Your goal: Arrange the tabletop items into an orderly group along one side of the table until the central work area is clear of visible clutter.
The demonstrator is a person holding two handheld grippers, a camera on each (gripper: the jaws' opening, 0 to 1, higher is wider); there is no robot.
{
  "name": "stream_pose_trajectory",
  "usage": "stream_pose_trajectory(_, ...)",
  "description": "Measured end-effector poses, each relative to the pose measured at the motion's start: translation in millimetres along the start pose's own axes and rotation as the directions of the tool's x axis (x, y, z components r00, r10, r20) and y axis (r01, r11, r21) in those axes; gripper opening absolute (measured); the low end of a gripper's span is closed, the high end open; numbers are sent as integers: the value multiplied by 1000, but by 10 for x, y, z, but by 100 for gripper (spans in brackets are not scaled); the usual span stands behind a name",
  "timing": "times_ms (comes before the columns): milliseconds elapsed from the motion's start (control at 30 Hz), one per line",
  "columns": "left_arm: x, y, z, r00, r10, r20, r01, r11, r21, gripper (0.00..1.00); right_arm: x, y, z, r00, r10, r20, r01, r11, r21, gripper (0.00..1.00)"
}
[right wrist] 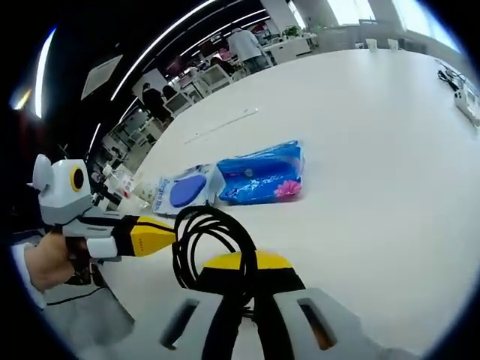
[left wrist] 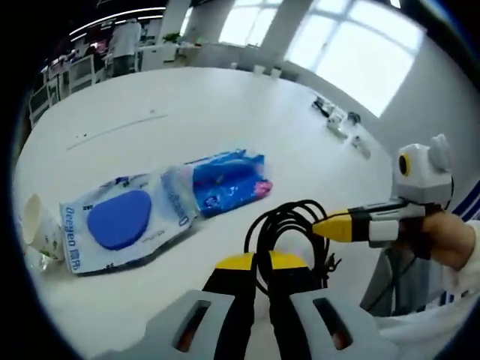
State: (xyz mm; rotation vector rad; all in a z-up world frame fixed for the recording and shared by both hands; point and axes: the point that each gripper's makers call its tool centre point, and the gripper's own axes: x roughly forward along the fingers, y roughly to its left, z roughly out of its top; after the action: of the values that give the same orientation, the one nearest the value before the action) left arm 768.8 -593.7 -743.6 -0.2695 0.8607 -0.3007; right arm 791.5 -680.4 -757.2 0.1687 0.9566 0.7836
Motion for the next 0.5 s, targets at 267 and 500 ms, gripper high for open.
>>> stream_pose_trajectory(267, 100, -4, -12, 1000, -6, -6, 6, 999, -40, 0, 81, -115, 44, 1000, -7, -15, 6, 1000, -14, 0)
stream_pose_trajectory(500, 193, 22, -16, 1000, -5, -11, 5, 998, -70, 0, 174, -203, 120, 1000, -13, -27, 12, 999, -52, 0)
